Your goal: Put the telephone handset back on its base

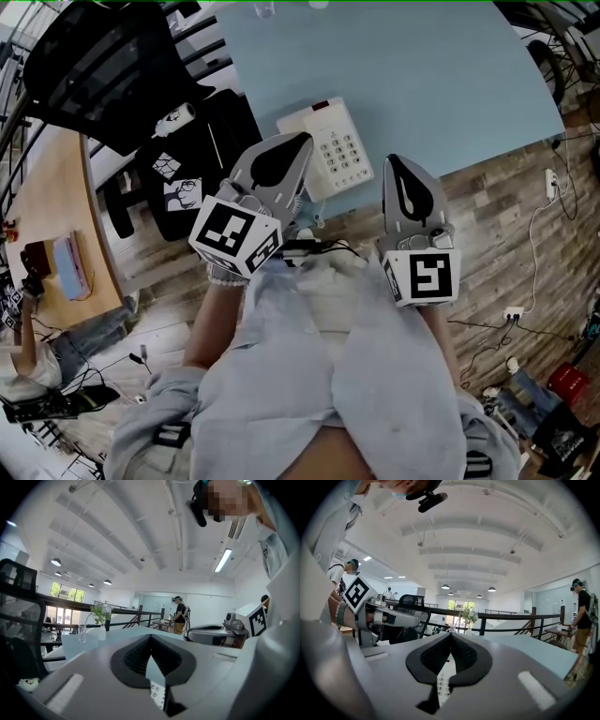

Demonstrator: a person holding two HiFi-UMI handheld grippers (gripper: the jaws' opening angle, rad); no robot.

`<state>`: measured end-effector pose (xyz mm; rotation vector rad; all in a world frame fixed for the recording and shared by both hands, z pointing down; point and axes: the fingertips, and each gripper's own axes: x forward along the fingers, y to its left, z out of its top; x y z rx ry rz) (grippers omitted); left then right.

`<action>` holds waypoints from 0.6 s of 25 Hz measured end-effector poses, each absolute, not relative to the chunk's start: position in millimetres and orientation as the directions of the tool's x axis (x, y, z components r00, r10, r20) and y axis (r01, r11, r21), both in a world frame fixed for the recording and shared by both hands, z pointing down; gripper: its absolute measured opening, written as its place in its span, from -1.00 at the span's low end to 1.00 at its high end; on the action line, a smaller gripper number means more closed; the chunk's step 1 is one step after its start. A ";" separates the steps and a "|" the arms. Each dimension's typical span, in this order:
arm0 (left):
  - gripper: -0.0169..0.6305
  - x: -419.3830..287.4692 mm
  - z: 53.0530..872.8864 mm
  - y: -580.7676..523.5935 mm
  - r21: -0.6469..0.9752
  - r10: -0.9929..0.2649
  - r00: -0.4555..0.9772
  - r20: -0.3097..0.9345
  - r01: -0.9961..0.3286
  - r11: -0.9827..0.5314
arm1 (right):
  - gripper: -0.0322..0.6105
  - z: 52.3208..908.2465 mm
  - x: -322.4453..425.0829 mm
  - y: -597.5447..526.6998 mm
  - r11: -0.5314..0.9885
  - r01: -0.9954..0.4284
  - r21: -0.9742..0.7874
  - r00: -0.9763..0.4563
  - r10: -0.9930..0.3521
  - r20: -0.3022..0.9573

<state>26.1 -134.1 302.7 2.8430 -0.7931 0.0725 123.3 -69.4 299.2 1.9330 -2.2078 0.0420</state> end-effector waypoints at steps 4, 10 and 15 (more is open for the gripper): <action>-0.94 22.7 304.1 -134.1 0.174 -0.507 0.857 0.098 -0.516 -0.839 | -0.88 300.7 118.2 -70.1 0.148 -0.982 0.115 -0.127 -0.976 0.176; -0.94 17.7 307.1 -134.9 0.183 -0.512 0.853 0.102 -0.522 -0.833 | -0.88 303.6 113.9 -71.3 0.160 -0.981 0.114 -0.137 -0.974 0.183; -0.94 16.2 307.7 -134.7 0.181 -0.514 0.852 0.101 -0.524 -0.832 | -0.88 304.5 112.9 -72.2 0.163 -0.980 0.115 -0.140 -0.973 0.186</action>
